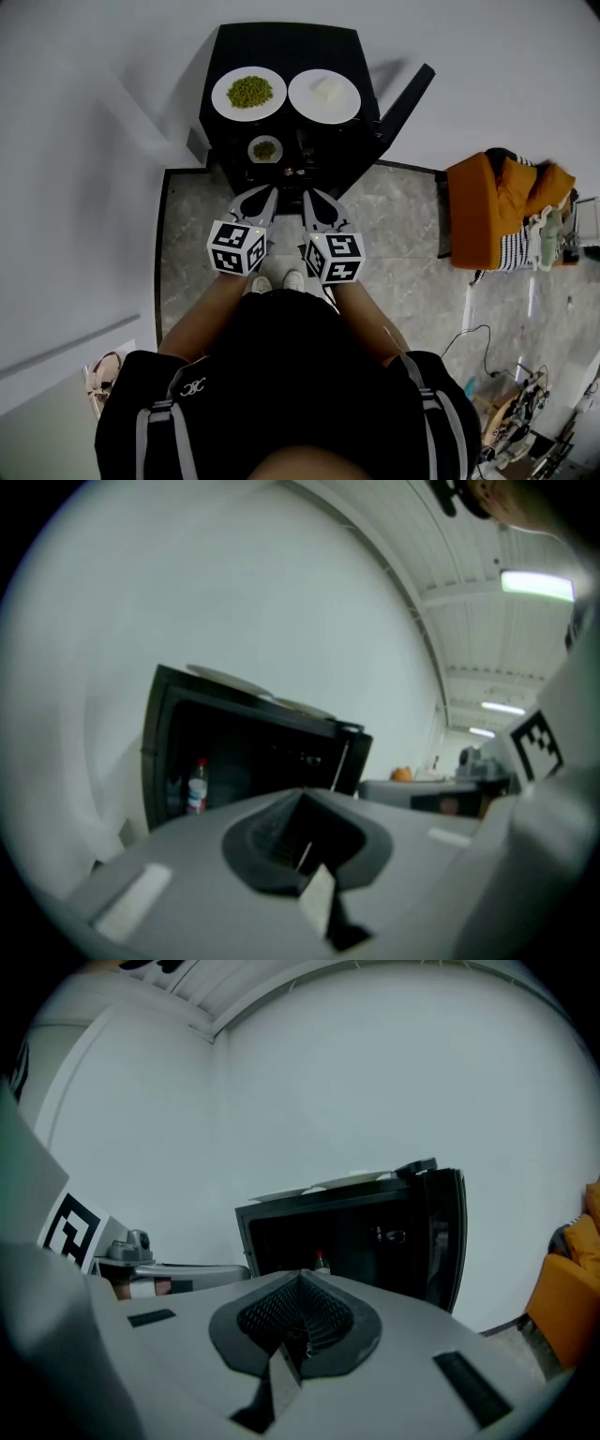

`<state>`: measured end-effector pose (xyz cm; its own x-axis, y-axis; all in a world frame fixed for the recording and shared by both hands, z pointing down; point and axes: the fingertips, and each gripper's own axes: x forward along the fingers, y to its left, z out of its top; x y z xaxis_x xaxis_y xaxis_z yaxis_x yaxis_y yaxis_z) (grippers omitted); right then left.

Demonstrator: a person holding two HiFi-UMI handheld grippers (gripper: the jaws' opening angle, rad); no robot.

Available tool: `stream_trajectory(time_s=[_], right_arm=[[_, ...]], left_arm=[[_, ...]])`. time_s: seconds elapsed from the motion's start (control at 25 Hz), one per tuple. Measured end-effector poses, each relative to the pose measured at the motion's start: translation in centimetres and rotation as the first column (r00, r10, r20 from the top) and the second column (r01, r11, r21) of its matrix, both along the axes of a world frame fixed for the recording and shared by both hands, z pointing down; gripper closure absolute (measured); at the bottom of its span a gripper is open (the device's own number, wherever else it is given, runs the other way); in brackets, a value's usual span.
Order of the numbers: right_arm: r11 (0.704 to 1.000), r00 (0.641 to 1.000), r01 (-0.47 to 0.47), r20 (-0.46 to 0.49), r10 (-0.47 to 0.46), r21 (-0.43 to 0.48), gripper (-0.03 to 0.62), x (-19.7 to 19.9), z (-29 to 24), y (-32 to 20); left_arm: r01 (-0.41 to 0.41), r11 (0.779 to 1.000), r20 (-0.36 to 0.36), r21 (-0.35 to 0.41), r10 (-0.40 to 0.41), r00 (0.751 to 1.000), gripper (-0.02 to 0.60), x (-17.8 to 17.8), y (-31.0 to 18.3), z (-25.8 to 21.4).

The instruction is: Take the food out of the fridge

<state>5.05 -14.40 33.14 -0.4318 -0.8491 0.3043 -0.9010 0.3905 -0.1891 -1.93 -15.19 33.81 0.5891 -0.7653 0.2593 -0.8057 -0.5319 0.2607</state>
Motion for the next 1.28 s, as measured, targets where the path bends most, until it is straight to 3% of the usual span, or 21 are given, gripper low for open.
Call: stream_trajectory(time_s=[0.24, 0.36, 0.52, 0.72, 0.84, 1.04, 1.16, 1.28], right_arm=[[0.996, 0.996, 0.065, -0.062, -0.068, -0.053, 0.595, -2.9, 4.3, 0.3], [0.992, 0.990, 0.102, -0.090, -0.108, -0.068, 0.594, -3.5, 6.8, 0.5], [0.986, 0.979, 0.157, -0.118, -0.164, -0.064, 0.594, -3.9, 11.4, 0.0], [0.965, 0.949, 0.261, -0.178, -0.261, -0.026, 0.594, -5.0, 20.7, -1.6], [0.941, 0.908, 0.338, -0.269, -0.320, 0.022, 0.585, -5.4, 27.6, -2.9], [0.891, 0.835, 0.445, -0.403, -0.375, 0.091, 0.500, -5.8, 38.5, -6.7], [0.852, 0.736, 0.509, -0.577, -0.353, 0.128, 0.424, -6.6, 42.9, -10.1], [0.815, 0.602, 0.568, -0.735, -0.313, 0.117, 0.377, -7.9, 46.0, -13.0]], left_arm=[[0.025, 1.000, -0.046, -0.007, -0.026, 0.999, 0.574, -3.2, 0.7, 2.5], [0.047, 0.999, -0.031, -0.022, -0.048, 0.998, 0.574, -4.3, 1.2, 4.8], [0.118, 0.992, -0.043, -0.045, -0.120, 0.992, 0.574, -5.7, 1.5, 8.8], [0.141, 0.990, -0.039, -0.008, -0.141, 0.989, 0.577, -5.7, 0.6, 16.4], [0.155, 0.988, -0.030, 0.023, -0.154, 0.988, 0.578, -5.2, -0.5, 22.5], [0.178, 0.981, -0.027, 0.071, -0.177, 0.984, 0.578, -4.7, -2.3, 32.6], [0.197, 0.976, -0.018, 0.096, -0.196, 0.980, 0.580, -5.1, -3.2, 37.2], [0.219, 0.969, -0.001, 0.116, -0.221, 0.975, 0.580, -5.6, -2.8, 40.0]])
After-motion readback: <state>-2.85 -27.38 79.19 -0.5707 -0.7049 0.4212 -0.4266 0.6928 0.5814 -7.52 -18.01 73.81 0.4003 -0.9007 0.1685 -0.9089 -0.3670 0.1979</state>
